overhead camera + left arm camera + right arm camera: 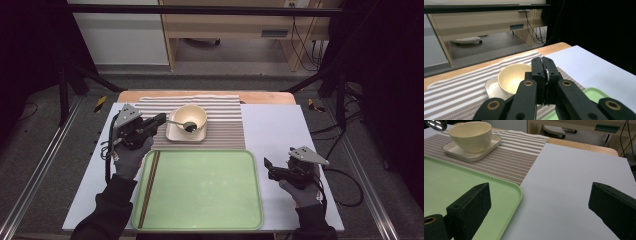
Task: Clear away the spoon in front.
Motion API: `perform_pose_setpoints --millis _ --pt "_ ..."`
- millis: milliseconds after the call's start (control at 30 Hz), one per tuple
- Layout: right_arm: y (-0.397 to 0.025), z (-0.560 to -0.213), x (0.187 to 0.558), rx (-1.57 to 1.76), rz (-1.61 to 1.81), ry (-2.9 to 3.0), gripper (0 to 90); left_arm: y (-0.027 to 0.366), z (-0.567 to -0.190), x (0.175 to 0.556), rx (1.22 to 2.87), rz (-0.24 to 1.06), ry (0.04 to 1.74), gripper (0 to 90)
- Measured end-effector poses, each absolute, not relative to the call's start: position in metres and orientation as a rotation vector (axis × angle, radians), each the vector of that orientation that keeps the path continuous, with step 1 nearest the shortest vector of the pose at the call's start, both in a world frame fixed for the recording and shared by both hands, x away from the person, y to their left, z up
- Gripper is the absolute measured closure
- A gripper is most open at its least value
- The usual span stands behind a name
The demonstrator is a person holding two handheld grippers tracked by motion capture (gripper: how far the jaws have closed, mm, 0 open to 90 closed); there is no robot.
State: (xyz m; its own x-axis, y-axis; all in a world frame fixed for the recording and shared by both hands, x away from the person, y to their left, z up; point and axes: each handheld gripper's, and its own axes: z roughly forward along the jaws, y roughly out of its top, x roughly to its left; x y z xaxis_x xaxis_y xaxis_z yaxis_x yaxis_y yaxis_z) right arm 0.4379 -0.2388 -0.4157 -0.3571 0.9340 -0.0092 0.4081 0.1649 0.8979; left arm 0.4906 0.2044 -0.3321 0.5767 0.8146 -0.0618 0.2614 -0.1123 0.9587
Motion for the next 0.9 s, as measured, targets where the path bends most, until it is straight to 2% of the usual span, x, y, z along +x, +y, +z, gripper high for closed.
perform_pose_setpoints --millis 433,900 --pt "-0.239 -0.416 0.437 1.271 1.151 1.853 4.3 0.202 -0.347 0.453 1.712 0.534 0.869 88.2" --pt "-0.239 -0.415 0.436 1.264 1.154 1.852 4.3 0.173 -0.368 0.422 1.807 0.429 0.811 88.2"
